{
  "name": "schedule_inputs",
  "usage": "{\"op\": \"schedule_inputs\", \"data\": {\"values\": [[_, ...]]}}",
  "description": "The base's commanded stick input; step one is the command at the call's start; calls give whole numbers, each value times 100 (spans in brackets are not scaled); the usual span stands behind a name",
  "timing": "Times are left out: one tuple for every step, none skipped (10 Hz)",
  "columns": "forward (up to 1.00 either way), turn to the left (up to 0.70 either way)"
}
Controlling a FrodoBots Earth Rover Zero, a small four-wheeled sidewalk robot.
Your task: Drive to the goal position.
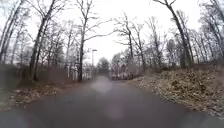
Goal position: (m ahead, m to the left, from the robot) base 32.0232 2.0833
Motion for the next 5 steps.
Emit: {"op": "schedule_inputs", "data": {"values": [[100,0],[100,0],[100,0],[100,0],[100,0]]}}
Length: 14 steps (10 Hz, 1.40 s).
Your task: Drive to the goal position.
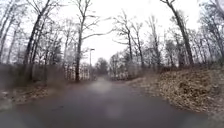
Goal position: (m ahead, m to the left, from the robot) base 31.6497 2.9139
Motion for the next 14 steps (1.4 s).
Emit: {"op": "schedule_inputs", "data": {"values": [[100,0],[100,0],[100,0],[100,0],[100,0],[100,0],[100,0],[100,28],[100,40],[100,40],[100,40],[100,38],[100,19],[100,0]]}}
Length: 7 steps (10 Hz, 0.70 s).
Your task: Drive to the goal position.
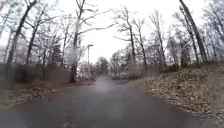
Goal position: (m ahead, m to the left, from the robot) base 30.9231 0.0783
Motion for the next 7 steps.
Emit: {"op": "schedule_inputs", "data": {"values": [[100,0],[100,0],[100,0],[100,0],[100,0],[100,0],[100,0]]}}
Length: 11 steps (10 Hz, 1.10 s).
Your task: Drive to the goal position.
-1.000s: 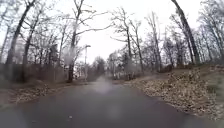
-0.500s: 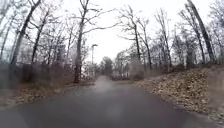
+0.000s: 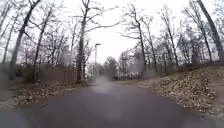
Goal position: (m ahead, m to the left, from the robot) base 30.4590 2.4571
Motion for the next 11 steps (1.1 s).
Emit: {"op": "schedule_inputs", "data": {"values": [[100,0],[100,0],[100,0],[100,0],[100,0],[100,0],[100,0],[100,0],[100,0],[100,0],[100,0]]}}
